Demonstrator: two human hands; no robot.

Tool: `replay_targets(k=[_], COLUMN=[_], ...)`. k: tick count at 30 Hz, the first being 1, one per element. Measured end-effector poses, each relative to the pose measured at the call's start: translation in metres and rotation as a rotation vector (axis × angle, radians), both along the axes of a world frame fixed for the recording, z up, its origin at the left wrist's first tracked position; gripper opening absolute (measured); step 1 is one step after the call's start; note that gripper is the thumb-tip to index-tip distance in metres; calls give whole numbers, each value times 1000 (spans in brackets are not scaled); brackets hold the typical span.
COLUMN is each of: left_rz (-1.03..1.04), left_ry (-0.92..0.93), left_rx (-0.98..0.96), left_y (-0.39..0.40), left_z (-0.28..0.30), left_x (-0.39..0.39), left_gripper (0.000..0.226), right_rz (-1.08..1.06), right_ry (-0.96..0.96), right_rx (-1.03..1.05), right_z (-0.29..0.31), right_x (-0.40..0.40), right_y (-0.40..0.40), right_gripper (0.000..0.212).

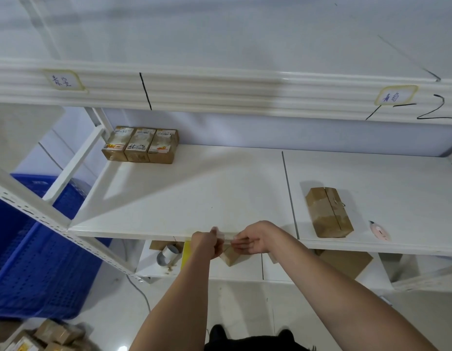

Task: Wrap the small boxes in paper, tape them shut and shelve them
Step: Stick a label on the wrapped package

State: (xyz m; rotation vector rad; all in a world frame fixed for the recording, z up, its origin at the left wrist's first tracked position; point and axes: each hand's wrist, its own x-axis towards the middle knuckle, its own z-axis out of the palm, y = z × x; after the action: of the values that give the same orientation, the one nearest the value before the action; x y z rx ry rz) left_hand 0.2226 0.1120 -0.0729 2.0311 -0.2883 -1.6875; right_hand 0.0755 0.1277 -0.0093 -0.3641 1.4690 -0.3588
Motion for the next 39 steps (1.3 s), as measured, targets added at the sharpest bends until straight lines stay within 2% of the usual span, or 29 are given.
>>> replay_targets(k=[9, 11, 14, 16, 19, 22, 25, 28, 33, 39], left_rz=[74, 75, 48, -1, -76, -124, -251, -342, -330, -378], left_ry=[16, 36, 74, 229, 579, 808, 878, 845, 674, 542], left_rx=[55, 49, 62, 70, 57, -15, -49, -79, -144, -249], left_y=[-5, -5, -3, -2, -6, -12, -13, -12, -13, -11], left_z=[0, 1, 10, 25, 50, 68, 80, 89, 93, 98], left_x=[-1, -1, -2, -3, -6, -21, -42, -68, -113, -160], left_gripper=[25, 18, 26, 44, 83, 94, 84, 72, 22, 15], right_rz=[43, 89, 199, 274, 392, 483, 571, 600, 628, 675], right_ry=[-44, -103, -25, 26, 111, 195, 235, 300, 409, 492], right_rx=[29, -30, -196, -240, -226, -222, -221, -223, -222, -153], right_z=[22, 44, 82, 96, 102, 104, 109, 111, 118, 110], right_x=[4, 7, 1, -12, -39, -65, -89, -115, -166, -225], right_y=[-10, -15, -30, -38, -39, -35, -31, -29, -21, -21], right_gripper=[13, 14, 4, 2, 4, 5, 8, 13, 25, 24])
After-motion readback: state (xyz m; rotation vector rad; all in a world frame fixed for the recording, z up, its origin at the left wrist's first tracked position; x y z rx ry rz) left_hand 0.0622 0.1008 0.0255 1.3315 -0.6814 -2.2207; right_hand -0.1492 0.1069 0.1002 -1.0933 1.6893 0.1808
